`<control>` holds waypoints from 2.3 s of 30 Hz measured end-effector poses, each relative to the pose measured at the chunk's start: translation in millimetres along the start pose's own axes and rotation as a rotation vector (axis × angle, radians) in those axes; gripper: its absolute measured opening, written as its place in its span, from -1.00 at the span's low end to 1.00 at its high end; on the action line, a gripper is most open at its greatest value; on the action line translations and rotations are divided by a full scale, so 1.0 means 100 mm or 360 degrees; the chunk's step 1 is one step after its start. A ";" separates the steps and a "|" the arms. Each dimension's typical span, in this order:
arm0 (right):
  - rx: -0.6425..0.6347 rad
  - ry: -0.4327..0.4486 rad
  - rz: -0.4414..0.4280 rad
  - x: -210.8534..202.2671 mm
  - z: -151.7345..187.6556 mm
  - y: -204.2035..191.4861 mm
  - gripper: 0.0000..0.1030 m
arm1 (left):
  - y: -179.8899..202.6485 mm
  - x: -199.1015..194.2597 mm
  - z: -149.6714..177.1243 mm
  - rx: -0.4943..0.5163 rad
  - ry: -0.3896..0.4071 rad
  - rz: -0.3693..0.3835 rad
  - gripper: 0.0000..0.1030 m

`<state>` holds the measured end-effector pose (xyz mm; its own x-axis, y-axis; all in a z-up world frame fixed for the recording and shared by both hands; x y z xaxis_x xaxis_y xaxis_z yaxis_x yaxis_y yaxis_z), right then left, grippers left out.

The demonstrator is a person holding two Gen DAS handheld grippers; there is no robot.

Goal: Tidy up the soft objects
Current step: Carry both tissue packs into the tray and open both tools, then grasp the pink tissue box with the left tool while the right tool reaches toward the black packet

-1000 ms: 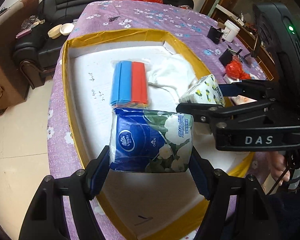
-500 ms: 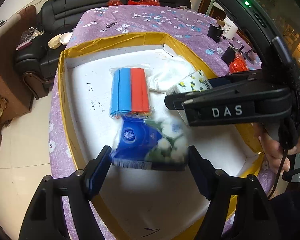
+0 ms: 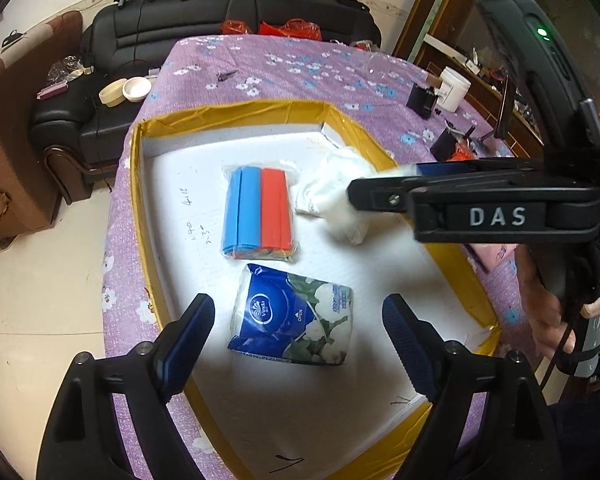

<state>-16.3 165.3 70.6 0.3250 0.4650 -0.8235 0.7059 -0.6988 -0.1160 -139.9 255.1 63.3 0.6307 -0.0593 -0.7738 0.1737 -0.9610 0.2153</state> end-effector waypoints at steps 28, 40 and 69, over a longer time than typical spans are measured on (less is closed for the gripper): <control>0.0669 0.0029 -0.0046 -0.76 1.10 1.57 0.58 | 0.89 -0.03 -0.17 0.0230 0.0162 -0.0066 0.69; 0.0812 -0.0066 -0.0059 -0.83 1.39 1.99 0.58 | 1.45 0.14 -0.18 0.0366 0.0104 0.0005 0.69; 0.1121 0.0034 0.0160 -1.15 1.70 3.43 0.57 | 2.27 0.73 -0.27 0.0508 -0.0094 0.0064 0.69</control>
<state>81.9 -220.5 31.0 0.3846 0.3856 -0.8387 0.0996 -0.9206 -0.3775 -34.6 39.7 71.8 0.5858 -0.1055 -0.8035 -0.1023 -0.9932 0.0558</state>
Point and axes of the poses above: each gripper's, at about its wrist camera, not at the fingertips, and x roughly the way its jaws point, y to its right, z to its underside, the point moved 1 cm from there along x, roughly the way its jaws point, and after that the axes turned 4 degrees about y, right-handed, at the moved point
